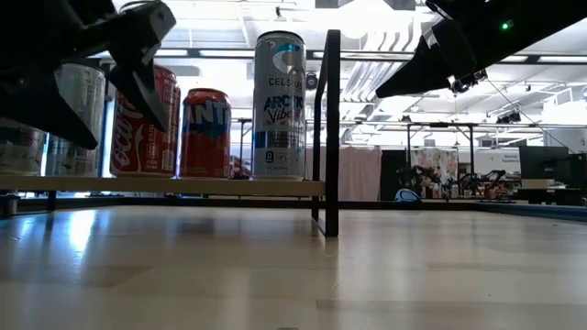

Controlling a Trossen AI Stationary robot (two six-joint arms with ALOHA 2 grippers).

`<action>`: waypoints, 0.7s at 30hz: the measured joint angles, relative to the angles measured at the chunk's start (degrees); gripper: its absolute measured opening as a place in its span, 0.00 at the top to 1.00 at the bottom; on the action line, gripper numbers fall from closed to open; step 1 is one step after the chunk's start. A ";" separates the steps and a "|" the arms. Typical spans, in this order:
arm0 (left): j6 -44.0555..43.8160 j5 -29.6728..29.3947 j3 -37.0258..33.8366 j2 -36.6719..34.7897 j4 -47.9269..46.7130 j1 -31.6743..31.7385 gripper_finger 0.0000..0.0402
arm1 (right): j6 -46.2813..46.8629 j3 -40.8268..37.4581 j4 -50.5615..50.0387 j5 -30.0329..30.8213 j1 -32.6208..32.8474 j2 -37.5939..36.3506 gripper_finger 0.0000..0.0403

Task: Place canned beverage on shelf
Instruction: Put the right red white soda can on the shelf

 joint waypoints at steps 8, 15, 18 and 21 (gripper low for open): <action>-1.58 -2.35 4.29 5.07 -7.79 0.04 0.14 | 0.00 0.00 -0.02 0.00 -0.02 0.00 0.02; -3.91 -2.42 9.40 10.97 -16.20 0.04 0.14 | -0.01 0.00 -0.02 0.00 -0.01 0.01 0.02; -4.10 -2.93 9.65 12.70 -16.13 0.04 0.14 | 0.00 0.00 -0.04 0.00 0.00 0.02 0.02; -5.13 -4.09 9.65 14.25 -16.12 0.04 0.14 | 0.00 0.00 -0.04 0.00 -0.01 0.01 0.02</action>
